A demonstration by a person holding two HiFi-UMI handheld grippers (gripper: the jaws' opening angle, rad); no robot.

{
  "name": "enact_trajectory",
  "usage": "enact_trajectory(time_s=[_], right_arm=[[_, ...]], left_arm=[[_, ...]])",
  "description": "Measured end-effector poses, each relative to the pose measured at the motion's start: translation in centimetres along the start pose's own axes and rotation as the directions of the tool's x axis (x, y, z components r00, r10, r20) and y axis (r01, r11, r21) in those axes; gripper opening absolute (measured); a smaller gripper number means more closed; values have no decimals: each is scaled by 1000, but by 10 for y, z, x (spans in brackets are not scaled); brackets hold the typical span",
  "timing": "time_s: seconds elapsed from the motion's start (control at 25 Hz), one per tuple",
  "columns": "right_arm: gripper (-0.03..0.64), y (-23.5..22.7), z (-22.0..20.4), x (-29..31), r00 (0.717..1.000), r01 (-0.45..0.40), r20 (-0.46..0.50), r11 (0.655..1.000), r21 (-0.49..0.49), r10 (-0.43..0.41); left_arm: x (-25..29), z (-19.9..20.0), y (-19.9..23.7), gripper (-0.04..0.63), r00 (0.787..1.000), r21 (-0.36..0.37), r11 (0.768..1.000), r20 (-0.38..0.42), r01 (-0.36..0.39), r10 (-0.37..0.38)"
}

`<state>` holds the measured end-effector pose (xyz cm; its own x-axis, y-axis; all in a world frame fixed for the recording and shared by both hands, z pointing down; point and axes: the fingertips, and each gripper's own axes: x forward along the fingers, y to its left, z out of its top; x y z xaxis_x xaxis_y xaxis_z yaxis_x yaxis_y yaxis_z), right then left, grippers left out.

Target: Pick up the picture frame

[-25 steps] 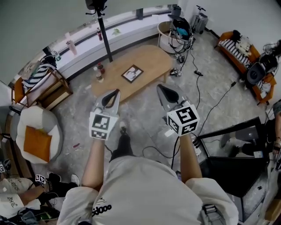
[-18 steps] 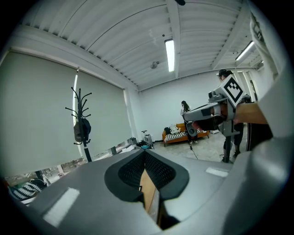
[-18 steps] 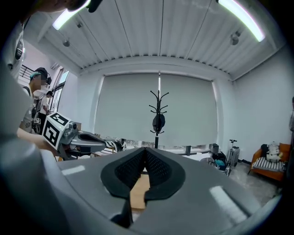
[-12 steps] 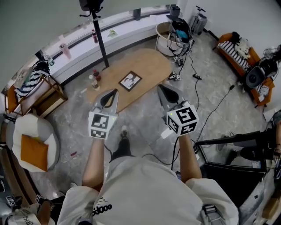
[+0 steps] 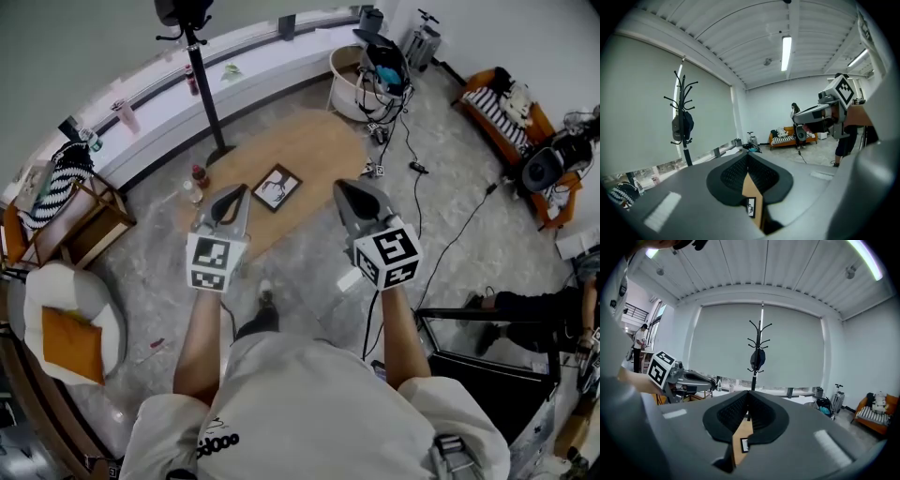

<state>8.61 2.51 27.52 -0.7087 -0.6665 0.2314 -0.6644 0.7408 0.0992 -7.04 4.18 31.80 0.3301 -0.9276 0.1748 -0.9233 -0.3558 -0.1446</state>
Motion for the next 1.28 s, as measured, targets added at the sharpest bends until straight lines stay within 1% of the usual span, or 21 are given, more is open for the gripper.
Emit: enact_trajectory(time_s=[0.24,0.44,0.6,0.8,1.04,1.28], right_arm=[[3,-17,7,41,1000,26,-4,1000,16,-25],[5,-34,2,76,997,76,-26,996,51,-75],[5,-46,-11,101,992,110,-68,992,61,-106],[5,-55,-29,135,985,123,-130,988,92,-111],[5,-71,-45,167,972,171,-186,977,124,-146],[5,-89,-75,189,958,195,-243,966,172,-150]], left_arm=[[31,-5,32,11,1000,-5,1000,-16,19,-20],[61,-18,57,11,998,-21,999,-36,42,-43],[83,-31,76,11,997,-27,998,-54,58,-60],[111,-49,97,11,993,-38,996,-84,85,-88],[143,-73,121,11,984,-67,990,-122,125,-133],[174,-98,130,11,969,-73,985,-181,156,-167]])
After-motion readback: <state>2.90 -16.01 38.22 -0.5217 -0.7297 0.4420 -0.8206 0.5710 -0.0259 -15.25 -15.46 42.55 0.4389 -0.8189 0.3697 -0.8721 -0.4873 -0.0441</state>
